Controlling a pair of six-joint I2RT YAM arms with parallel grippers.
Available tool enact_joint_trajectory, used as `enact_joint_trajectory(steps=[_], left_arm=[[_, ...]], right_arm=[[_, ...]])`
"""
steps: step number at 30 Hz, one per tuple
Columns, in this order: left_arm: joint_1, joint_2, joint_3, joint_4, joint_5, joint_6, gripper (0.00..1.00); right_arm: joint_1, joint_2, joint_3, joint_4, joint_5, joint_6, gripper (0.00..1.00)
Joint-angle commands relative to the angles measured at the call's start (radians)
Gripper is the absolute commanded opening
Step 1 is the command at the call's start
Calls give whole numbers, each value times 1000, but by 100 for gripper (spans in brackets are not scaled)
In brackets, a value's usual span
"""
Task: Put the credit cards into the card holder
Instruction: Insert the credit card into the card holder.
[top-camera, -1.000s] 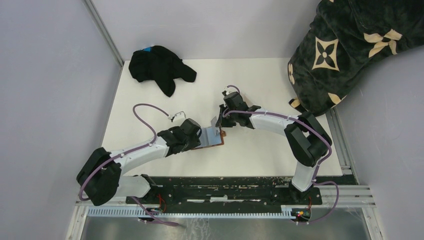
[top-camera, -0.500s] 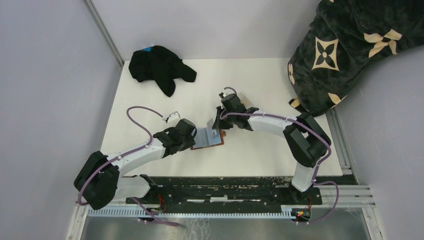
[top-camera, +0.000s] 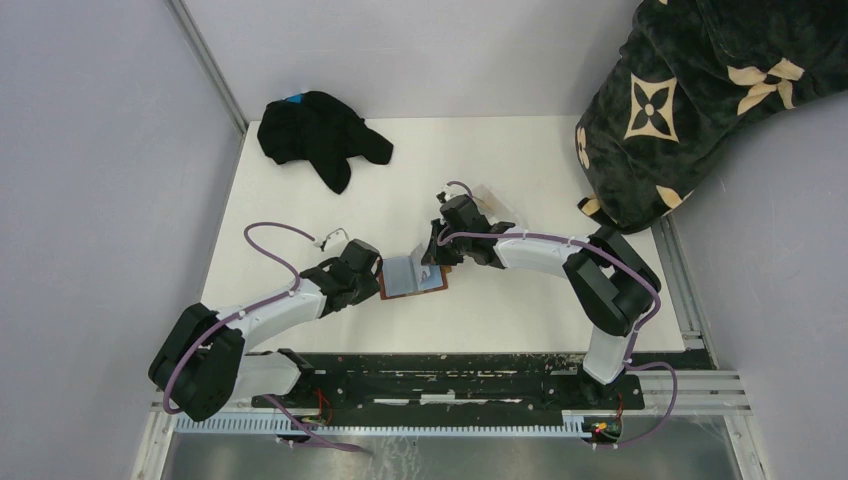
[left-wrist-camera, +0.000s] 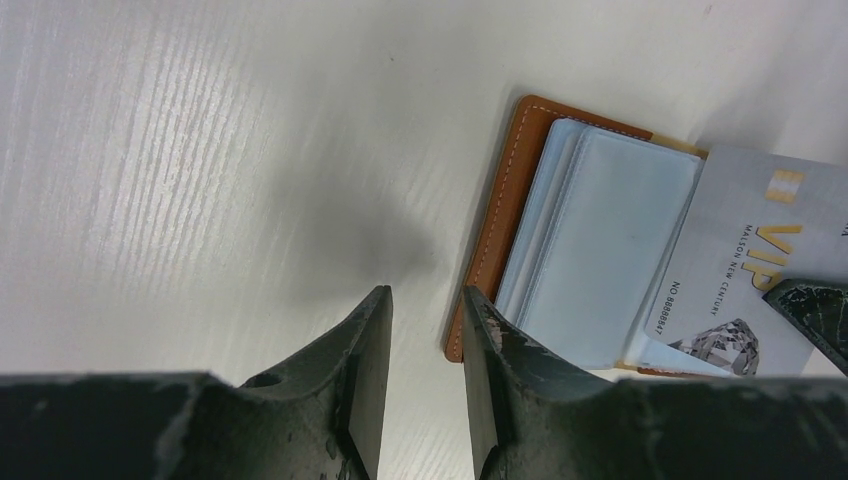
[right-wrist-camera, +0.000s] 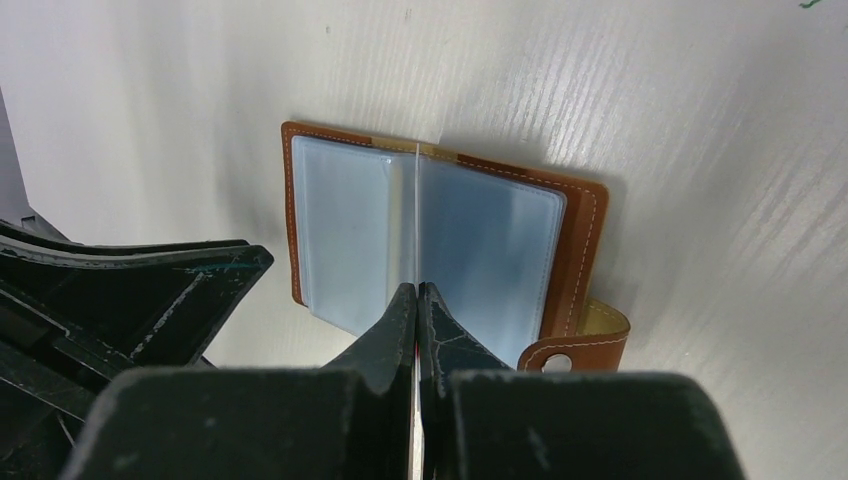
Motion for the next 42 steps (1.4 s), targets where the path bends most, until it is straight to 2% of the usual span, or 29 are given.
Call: enact_joint_trajectory(steps=[1,26,42], left_arm=[[9,-5,-15,53,15,22,39],[20,-13,-63,69,56,23,37],[30,-8,-85,71,73,37,37]], right_arm=[[13,-50,-11,68,-9,34,1],[37,-55,-119,239,-32,136,1],[46,-45,-126,270,-35,141,1]])
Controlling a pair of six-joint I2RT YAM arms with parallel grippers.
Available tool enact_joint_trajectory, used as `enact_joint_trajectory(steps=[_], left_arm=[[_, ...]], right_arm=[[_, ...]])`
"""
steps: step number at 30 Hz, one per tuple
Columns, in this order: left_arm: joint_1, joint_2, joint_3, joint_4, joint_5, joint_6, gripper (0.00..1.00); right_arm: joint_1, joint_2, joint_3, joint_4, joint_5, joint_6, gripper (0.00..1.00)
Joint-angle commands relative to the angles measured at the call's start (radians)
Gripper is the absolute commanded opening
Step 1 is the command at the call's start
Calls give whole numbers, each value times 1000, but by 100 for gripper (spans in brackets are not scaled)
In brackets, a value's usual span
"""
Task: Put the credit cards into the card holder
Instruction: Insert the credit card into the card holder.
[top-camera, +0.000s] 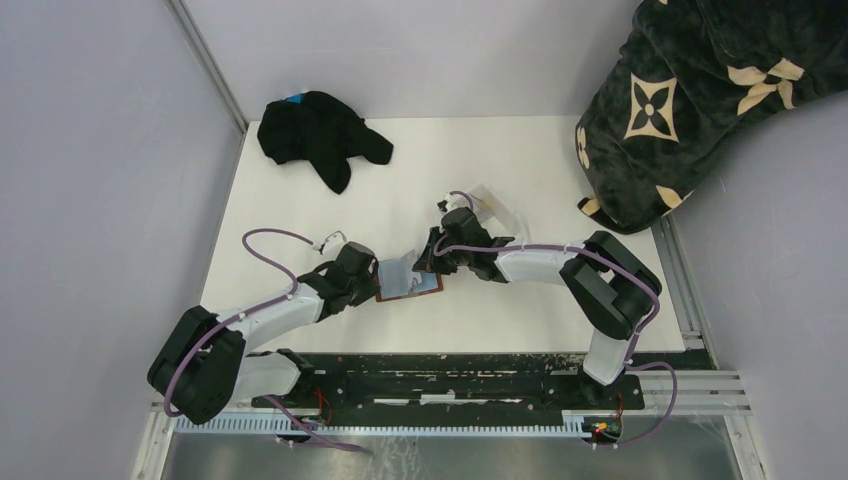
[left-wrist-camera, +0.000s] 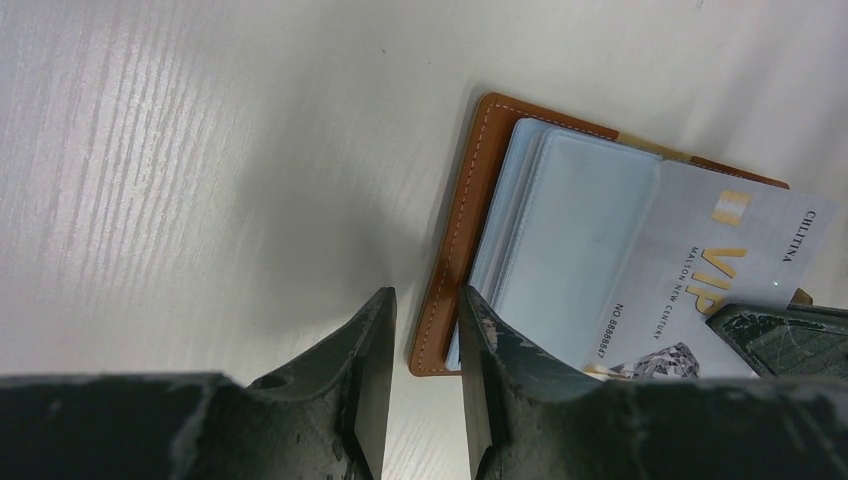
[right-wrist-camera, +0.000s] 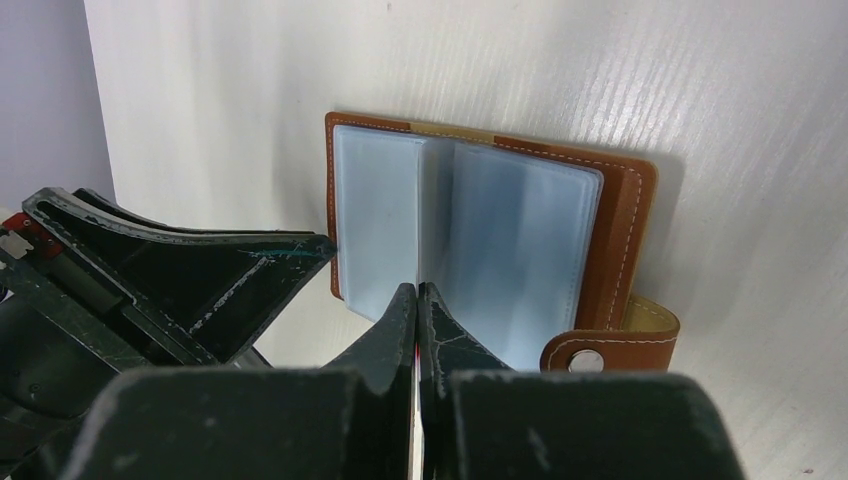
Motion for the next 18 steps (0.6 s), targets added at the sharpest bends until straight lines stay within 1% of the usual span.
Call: enact_joint_trajectory(steps=[1,11,18], left_arm=[[4,4,-29,-19,12,37,37],[5,-1,-43,-18,26,33,36],[4,-3,-50,-13,37,36,36]], right_arm=[[6,-30,-8,52,-8,8,1],[8,-23,-65,100,-18,31,1],[8,13,-71,138,-26,47,1]])
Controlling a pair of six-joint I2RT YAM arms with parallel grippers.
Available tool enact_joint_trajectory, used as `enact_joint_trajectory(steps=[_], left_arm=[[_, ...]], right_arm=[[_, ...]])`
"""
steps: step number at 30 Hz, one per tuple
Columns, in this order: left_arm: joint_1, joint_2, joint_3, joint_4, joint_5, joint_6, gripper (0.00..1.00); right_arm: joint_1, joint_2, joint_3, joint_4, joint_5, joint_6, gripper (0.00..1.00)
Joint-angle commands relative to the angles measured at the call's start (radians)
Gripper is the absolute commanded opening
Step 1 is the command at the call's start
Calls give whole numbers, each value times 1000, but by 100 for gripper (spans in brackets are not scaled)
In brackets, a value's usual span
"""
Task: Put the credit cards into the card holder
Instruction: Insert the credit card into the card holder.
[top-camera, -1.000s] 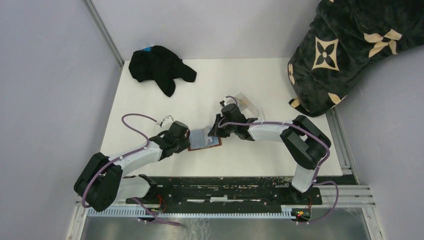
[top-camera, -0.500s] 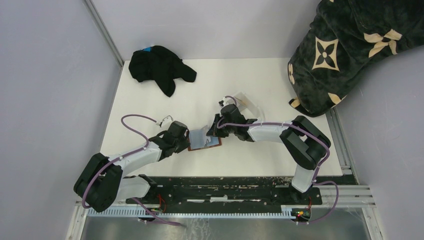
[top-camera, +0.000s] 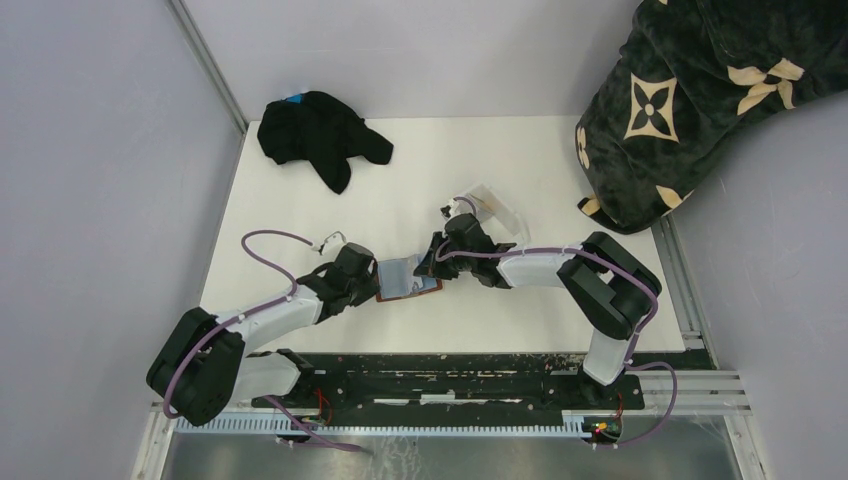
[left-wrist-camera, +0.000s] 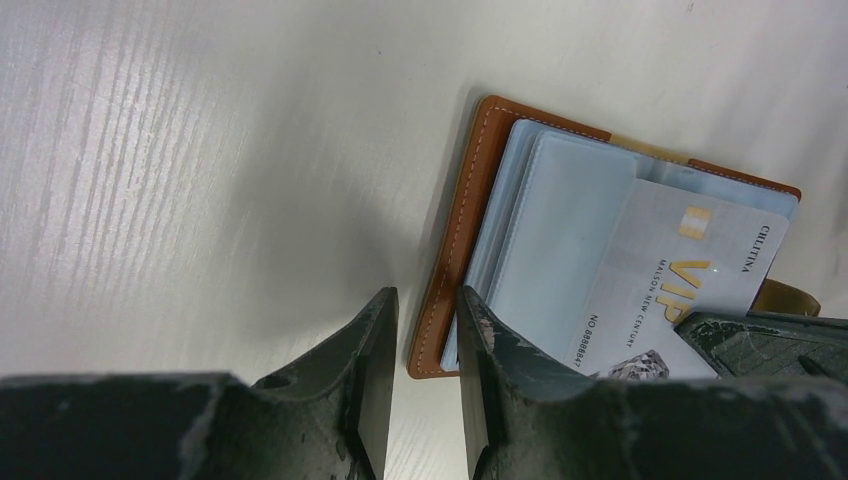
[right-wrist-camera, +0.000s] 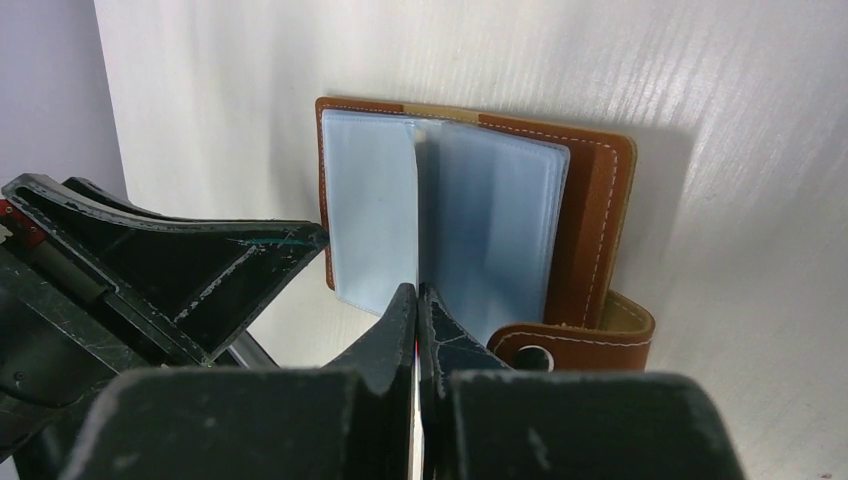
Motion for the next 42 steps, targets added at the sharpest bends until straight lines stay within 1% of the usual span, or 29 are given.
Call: enact_joint_trajectory(steps=[1,13,26,33,39,41,42], left_arm=[[4,3,-35,-40,30,36,36],[4,-18,-58,-46,34,42,35],[4,-32,-67,-58,33,53,34],[3,-29,-79,-42,44,45,33],[4,-28,-77,-36,45,47,33],[3,-29,-77,-32,45,45,33],[3,-28,-77,-29,46,45,33]], right_arm=[[6,19,-6,64,-15,14,1],[6,66,-41,119,5,35,1],[10,98,-7,83,21,1,1],[32,116,23,30,27,-12,1],[59,130,83,-77,44,-42,1],[64,132,102,-123,54,-53,3],[67,132,112,-148,61,-64,7]])
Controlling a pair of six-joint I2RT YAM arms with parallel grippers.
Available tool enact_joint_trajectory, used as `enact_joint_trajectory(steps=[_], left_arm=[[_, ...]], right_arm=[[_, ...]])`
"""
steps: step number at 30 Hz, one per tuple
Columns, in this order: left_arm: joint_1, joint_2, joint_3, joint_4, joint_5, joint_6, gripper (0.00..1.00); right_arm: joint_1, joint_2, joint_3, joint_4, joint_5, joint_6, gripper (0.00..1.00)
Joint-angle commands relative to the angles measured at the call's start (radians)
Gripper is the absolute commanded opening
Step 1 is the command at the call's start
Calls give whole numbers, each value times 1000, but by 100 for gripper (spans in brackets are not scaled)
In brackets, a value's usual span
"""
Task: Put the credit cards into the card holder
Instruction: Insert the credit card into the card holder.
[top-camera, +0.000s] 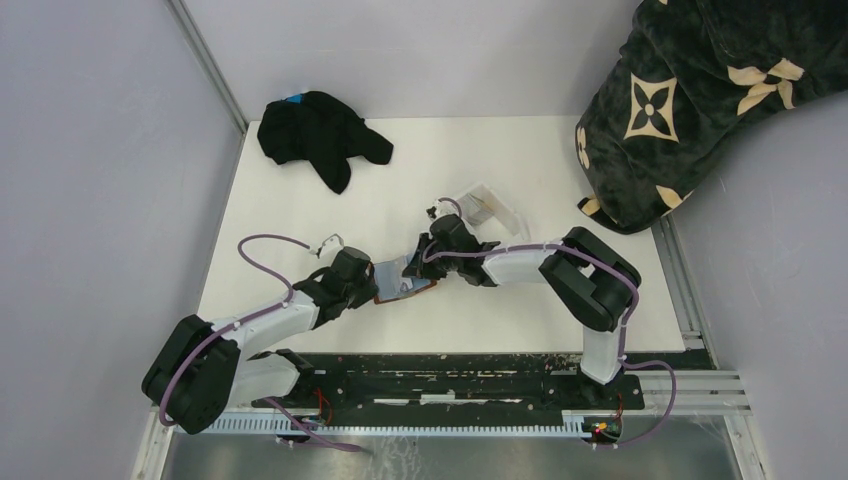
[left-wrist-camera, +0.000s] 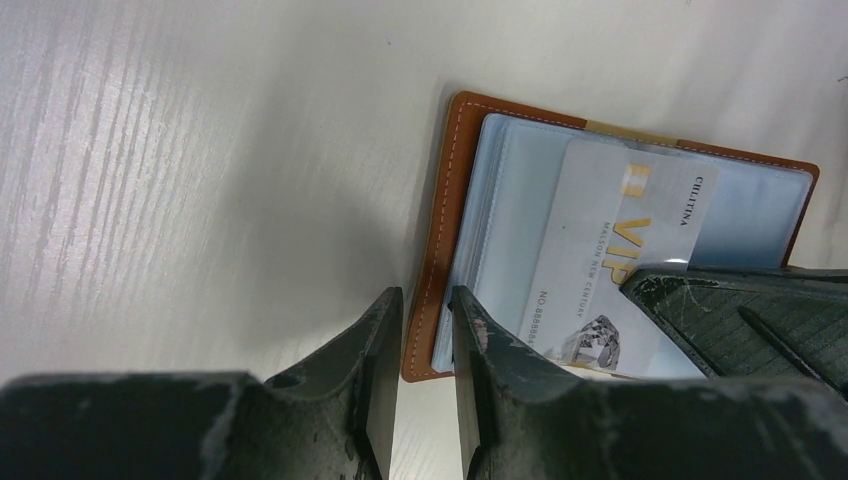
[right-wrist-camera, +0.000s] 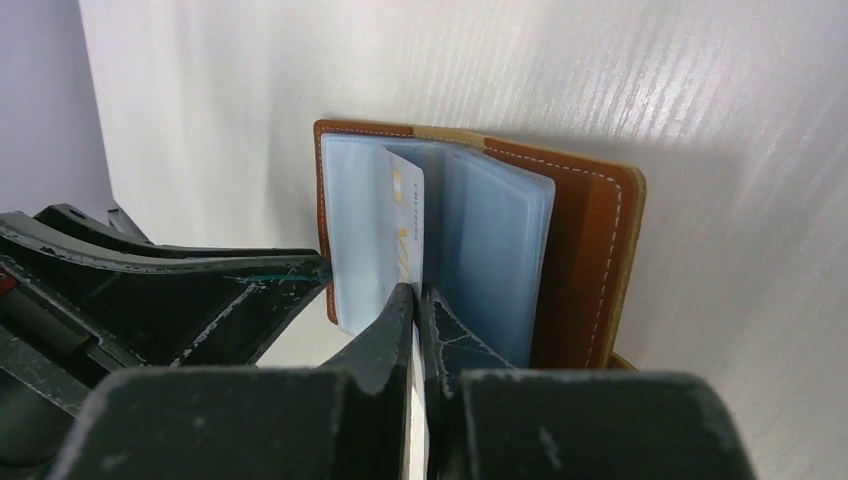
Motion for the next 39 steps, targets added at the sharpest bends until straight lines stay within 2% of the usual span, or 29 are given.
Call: enact_joint_trajectory(steps=[1,7,10,25,31,39], left_arm=[[1,16,-35,-50,30,42,33],[2,19,-42,-27,34,34,32],[2,20,-48,-10,35,28,32],[1,53,-87,118,76,25,31],[0,51,-118,154,98,22,29],[1,35,-136,179,109,15,26]], right_arm=[[29,30,45,-202,48,-77,11],[32,30,117,-341,60,-137,34],[32,31,146,-397,63,-160,41],[32,89,357,-633,59,-224,49],[38,134,439,-695,50,-212,57],[66,179,521,-756,58,-203,59]])
